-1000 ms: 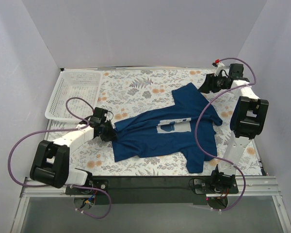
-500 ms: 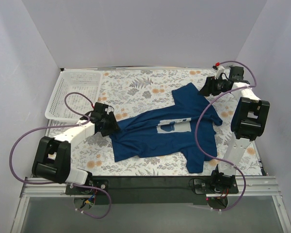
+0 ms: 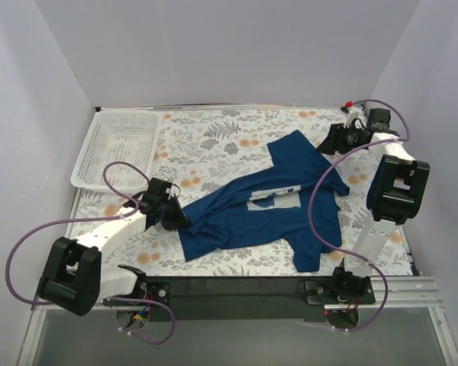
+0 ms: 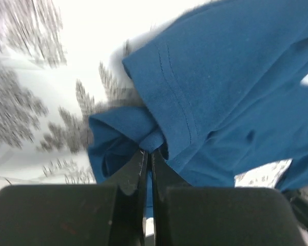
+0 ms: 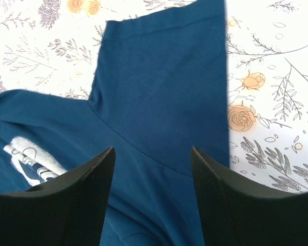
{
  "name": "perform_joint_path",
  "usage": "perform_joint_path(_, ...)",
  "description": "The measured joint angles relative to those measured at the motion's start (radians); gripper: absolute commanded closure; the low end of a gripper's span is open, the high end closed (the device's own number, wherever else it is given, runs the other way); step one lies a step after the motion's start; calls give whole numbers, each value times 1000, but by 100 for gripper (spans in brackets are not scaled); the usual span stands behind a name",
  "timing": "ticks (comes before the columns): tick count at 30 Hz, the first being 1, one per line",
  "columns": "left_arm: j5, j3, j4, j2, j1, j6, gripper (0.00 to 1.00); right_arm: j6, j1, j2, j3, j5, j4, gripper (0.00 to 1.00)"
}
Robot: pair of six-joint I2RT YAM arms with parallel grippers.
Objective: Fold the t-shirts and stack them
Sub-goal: Flatten the tshirt out
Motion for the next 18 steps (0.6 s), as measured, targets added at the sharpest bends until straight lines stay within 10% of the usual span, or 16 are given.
perform_joint_path(6,94,-60,-7,24,-65,-75,99,-4,-6,0,-26,-7,4,43)
perform_joint_path(12,125,-61,18,26,-118,-128,56,-9,-6,-2,-42,-20,5,43)
perform_joint_path(18,-35,24,-132,-120,-129,-134,46,-11,-6,-3,-61,-29,4,43)
